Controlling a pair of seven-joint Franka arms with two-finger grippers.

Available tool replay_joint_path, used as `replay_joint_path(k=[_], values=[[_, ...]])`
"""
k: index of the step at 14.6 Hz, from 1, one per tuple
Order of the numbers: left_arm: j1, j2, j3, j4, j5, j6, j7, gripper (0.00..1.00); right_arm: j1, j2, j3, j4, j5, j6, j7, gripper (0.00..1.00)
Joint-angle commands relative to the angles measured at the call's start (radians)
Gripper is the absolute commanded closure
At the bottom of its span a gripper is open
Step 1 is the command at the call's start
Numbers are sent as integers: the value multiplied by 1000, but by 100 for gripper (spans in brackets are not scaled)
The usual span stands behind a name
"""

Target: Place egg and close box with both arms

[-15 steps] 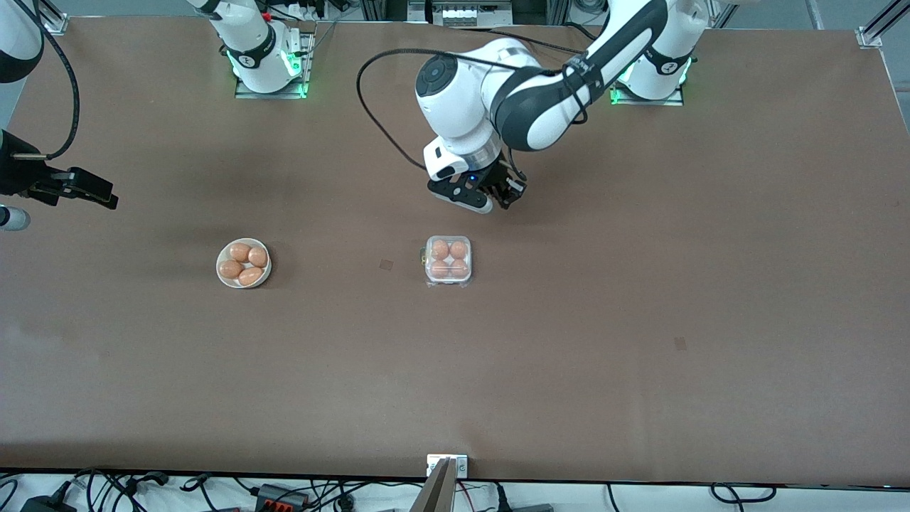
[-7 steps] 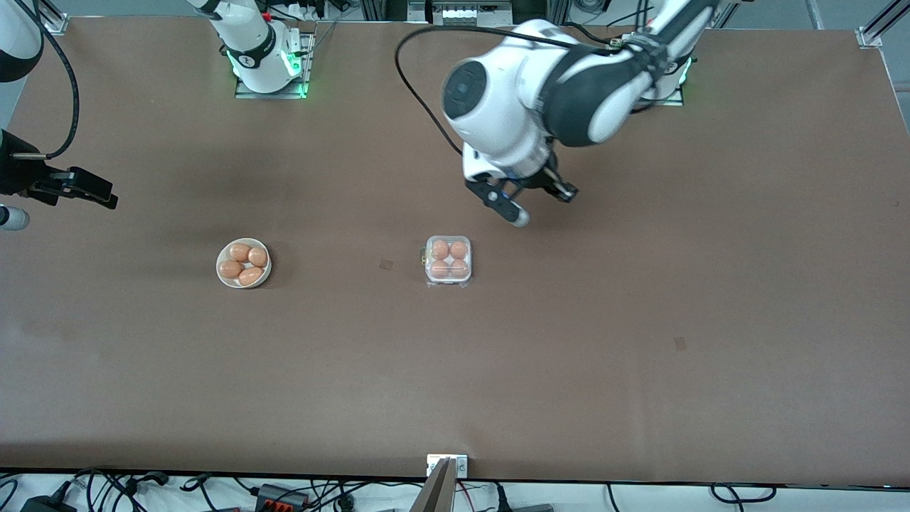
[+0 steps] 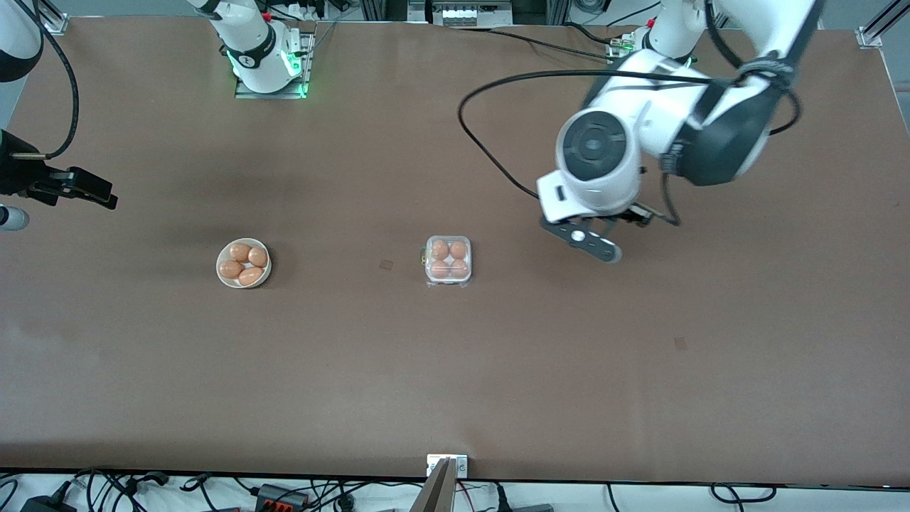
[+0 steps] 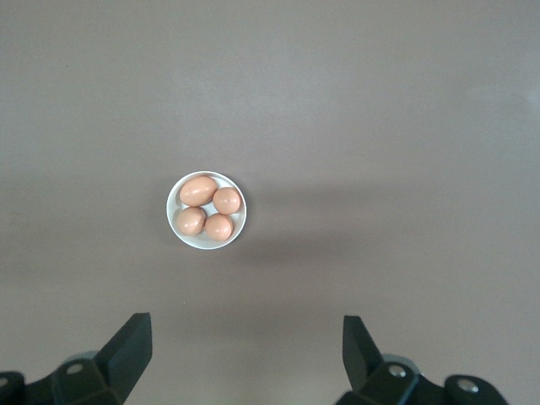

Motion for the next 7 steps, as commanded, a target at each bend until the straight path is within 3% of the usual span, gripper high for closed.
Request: replay_joint_path(k=[1, 3, 5, 7], values=[[79, -65, -7, 29, -25, -21, 20, 0, 4, 4, -2, 11, 3, 25, -15, 0], [104, -144, 41, 4, -59, -4, 20, 0, 5, 4, 0, 13, 0, 20, -9, 0], [60, -222, 205, -42, -196, -2, 20, 0, 4, 4, 0, 13, 3, 25, -7, 0], [32, -328, 386, -153, -421, 60, 22, 0, 5, 6, 0, 13, 5, 25, -15, 0]])
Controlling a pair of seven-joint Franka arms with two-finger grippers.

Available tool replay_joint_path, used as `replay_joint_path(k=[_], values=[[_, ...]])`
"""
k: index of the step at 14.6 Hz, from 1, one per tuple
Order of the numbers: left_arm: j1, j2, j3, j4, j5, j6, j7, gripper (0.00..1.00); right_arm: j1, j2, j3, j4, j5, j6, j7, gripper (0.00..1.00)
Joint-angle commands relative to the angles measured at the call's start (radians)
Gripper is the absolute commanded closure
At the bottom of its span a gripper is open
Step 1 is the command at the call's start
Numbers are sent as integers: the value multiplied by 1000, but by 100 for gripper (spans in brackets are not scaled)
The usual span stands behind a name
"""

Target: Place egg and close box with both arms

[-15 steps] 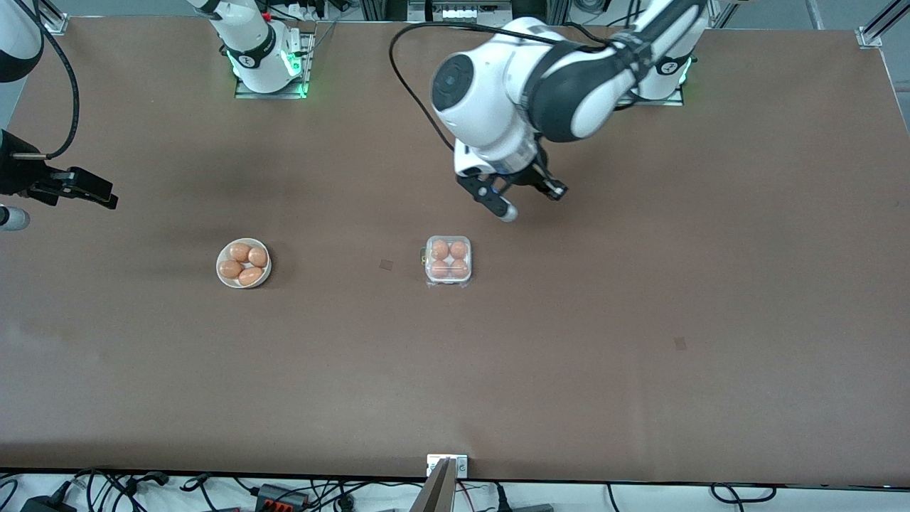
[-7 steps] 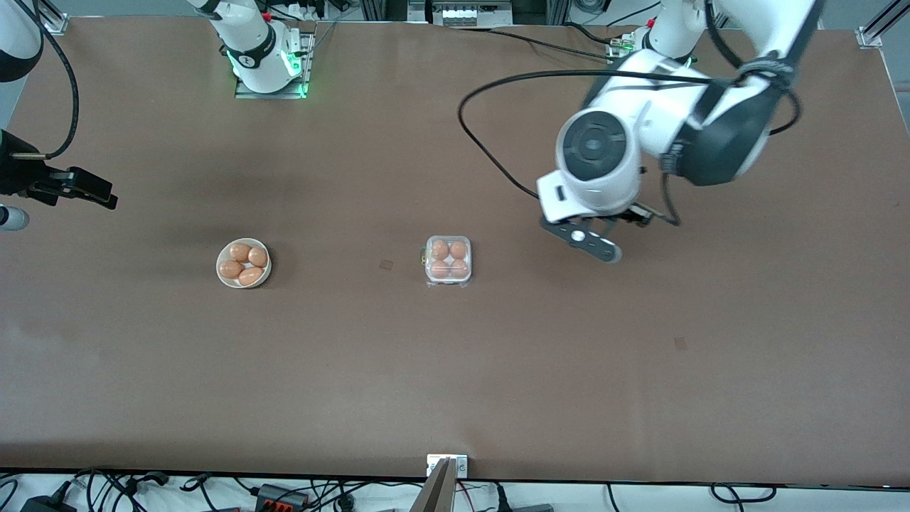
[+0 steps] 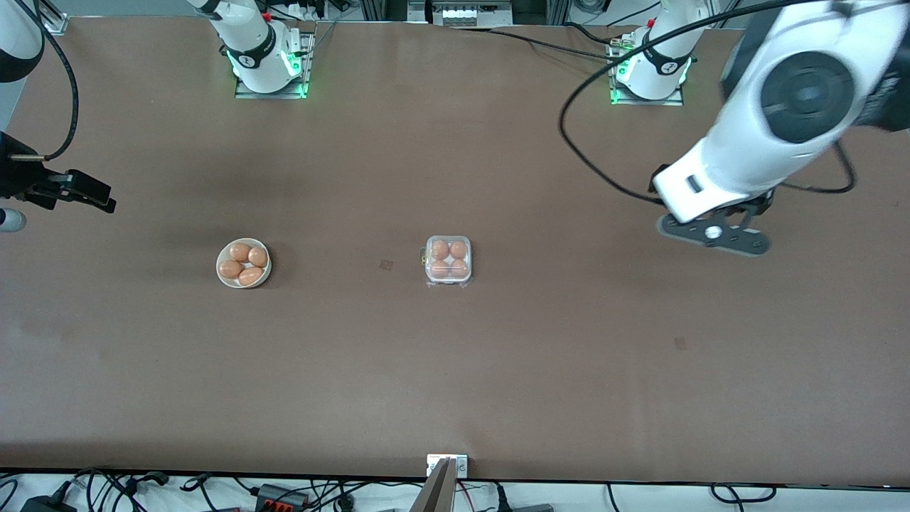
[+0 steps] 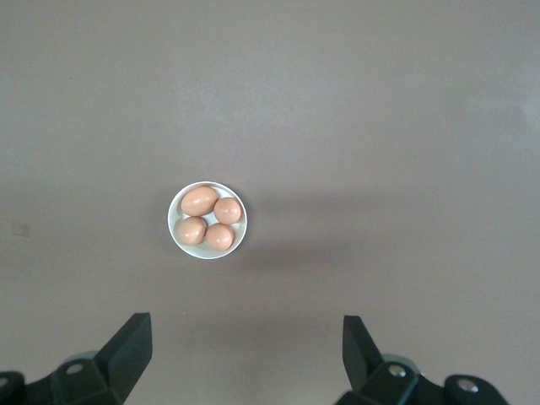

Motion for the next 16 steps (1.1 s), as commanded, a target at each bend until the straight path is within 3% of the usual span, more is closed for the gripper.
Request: replay_joint_path(k=[1, 4, 7, 9, 16], values=[[-63, -188, 247, -223, -228, 90, 19, 0, 7, 5, 1, 12, 2, 0, -9, 0], [-132, -306, 416, -368, -245, 196, 20, 0, 21, 5, -1, 12, 3, 3, -2, 0], [-123, -418, 438, -525, -244, 436, 20, 0, 21, 5, -1, 12, 3, 0, -2, 0], [-113, -456, 440, -607, -242, 474, 23, 0, 20, 5, -1, 12, 3, 0, -2, 0], [-100, -457, 445, -538, -239, 368, 100, 0, 24, 5, -1, 12, 3, 6, -1, 0]])
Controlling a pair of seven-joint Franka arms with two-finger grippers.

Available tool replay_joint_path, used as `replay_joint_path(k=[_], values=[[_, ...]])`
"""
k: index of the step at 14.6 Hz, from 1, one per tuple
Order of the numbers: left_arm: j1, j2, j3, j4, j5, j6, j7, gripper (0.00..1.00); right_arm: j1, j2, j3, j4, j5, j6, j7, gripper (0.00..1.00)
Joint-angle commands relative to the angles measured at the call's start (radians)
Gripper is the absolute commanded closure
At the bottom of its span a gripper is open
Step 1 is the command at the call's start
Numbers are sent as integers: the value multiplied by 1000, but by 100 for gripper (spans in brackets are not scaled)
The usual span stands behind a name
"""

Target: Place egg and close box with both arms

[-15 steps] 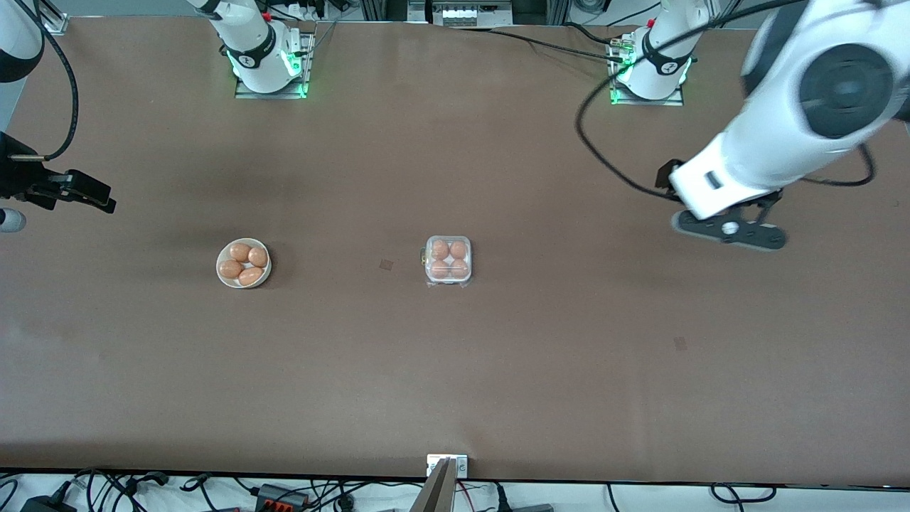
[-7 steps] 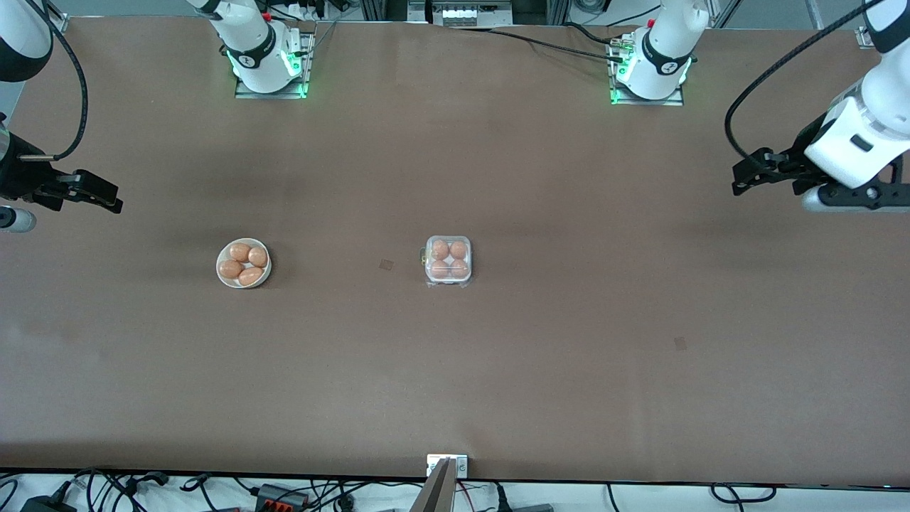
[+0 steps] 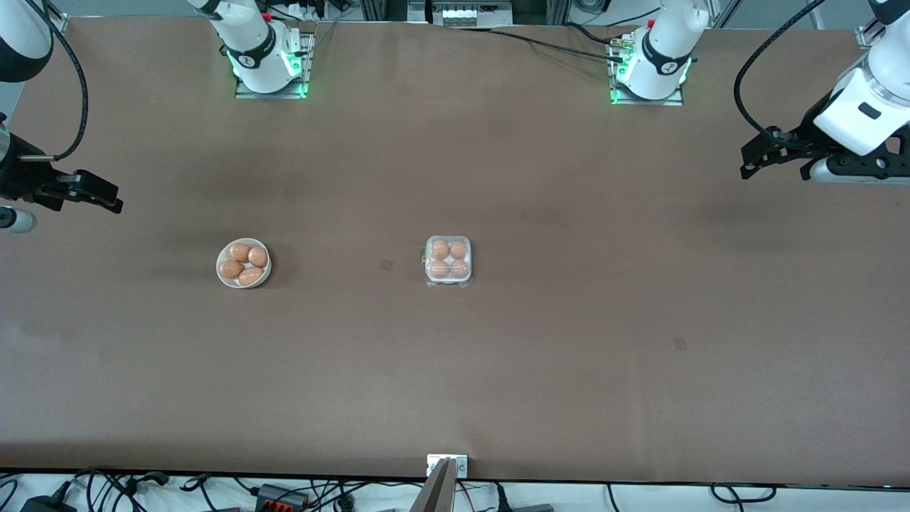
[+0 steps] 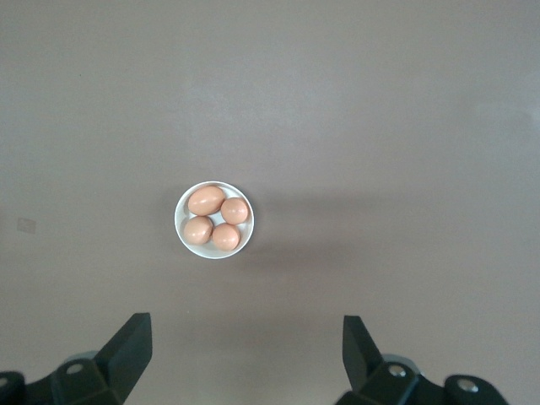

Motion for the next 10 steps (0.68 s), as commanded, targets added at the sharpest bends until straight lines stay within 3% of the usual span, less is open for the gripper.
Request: replay_joint_path(k=[1, 10], values=[[2, 0, -6, 24, -7, -34, 34, 0, 7, 4, -2, 12, 2, 5, -2, 0], [-4, 6, -10, 48, -5, -60, 39, 0, 14, 4, -2, 18, 0, 3, -4, 0]])
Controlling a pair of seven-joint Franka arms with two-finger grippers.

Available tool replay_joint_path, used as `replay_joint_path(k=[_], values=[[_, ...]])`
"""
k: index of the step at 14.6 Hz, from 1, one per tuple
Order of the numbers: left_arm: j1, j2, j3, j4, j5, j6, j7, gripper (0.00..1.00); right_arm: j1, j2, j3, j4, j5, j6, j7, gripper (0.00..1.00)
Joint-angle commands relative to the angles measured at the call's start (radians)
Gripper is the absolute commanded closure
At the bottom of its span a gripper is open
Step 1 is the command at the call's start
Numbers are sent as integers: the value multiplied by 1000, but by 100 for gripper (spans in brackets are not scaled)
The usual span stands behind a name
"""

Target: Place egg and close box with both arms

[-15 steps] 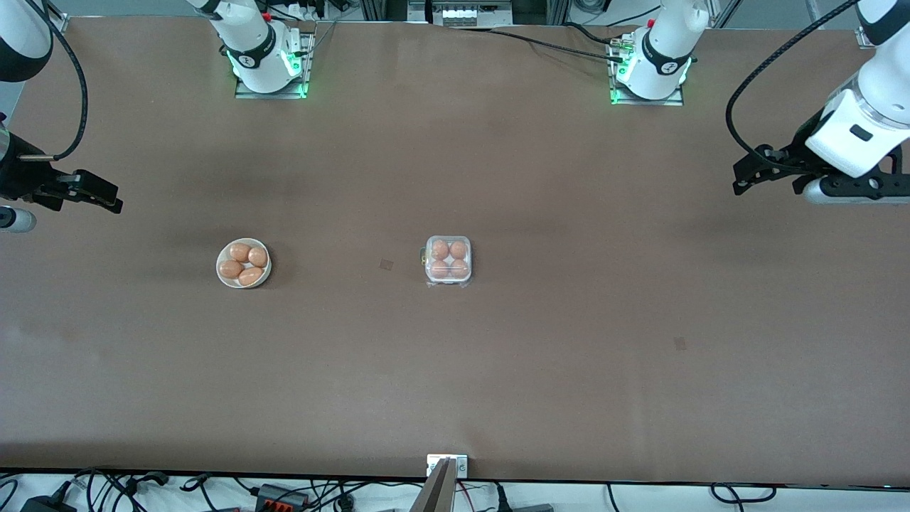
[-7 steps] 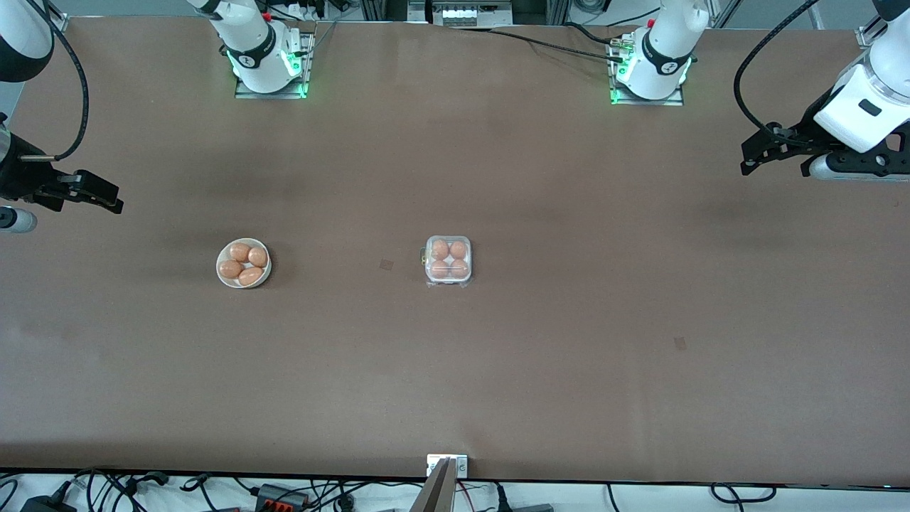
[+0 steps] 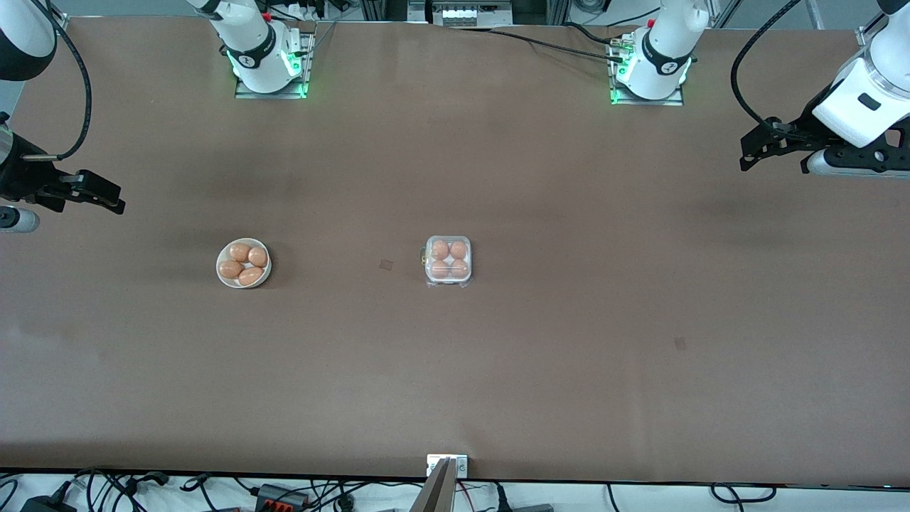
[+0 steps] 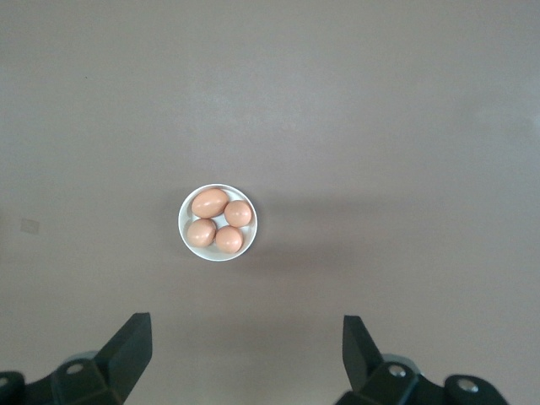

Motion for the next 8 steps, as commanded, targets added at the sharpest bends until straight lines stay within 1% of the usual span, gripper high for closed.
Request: replay_joint_path(k=[1, 8], values=[[-1, 6, -1, 24, -5, -24, 22, 0, 6, 4, -2, 15, 2, -1, -2, 0], [-6, 6, -3, 26, -4, -35, 14, 0, 6, 4, -2, 15, 2, -2, -9, 0]])
